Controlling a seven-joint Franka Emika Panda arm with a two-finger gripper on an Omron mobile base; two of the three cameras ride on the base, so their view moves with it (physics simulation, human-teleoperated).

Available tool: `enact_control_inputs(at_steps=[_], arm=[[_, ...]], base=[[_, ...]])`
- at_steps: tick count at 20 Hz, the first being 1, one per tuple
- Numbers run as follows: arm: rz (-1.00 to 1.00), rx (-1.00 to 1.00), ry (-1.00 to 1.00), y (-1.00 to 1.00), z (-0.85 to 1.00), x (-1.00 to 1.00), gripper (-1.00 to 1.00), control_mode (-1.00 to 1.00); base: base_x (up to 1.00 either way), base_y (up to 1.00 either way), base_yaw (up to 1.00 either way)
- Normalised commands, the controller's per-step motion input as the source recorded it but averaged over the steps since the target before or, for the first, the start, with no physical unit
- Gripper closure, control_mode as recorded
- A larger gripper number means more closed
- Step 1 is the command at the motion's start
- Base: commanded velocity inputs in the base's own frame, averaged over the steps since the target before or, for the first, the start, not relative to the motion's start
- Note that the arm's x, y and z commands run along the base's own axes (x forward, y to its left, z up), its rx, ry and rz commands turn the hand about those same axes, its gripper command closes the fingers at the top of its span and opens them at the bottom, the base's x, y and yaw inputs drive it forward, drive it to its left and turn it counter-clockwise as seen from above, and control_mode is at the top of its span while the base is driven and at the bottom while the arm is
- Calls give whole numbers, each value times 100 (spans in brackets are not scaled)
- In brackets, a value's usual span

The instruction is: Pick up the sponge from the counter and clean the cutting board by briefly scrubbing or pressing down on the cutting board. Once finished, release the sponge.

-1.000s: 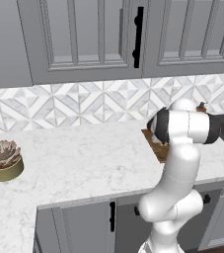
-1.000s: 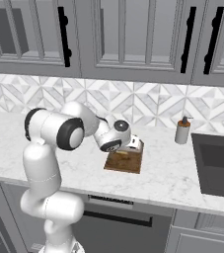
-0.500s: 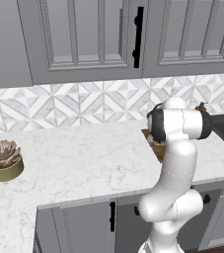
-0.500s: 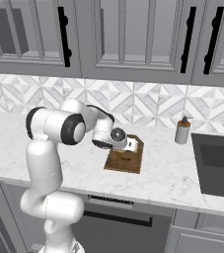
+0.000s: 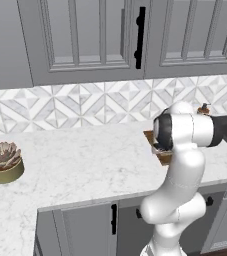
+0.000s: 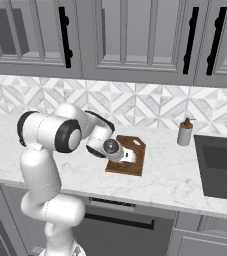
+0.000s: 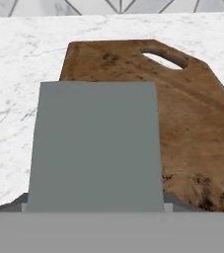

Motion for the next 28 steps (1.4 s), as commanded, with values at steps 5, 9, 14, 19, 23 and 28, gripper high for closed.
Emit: enact_control_inputs(at_steps=[5, 9, 14, 19, 23, 28], arm=[[0, 0, 17, -29, 10, -67, 100, -100], [0, 2, 10, -45, 29, -33, 100, -100], [0, 5, 0, -39, 32, 12, 100, -100], [0, 7, 0, -16, 6, 70, 100, -100], [0, 2, 0, 0, 0, 80, 100, -100], [0, 0, 0, -2, -7, 25, 100, -100]], base=[[0, 0, 0], [0, 0, 0], [0, 0, 0], [0, 0, 0], [0, 0, 0], [0, 0, 0]])
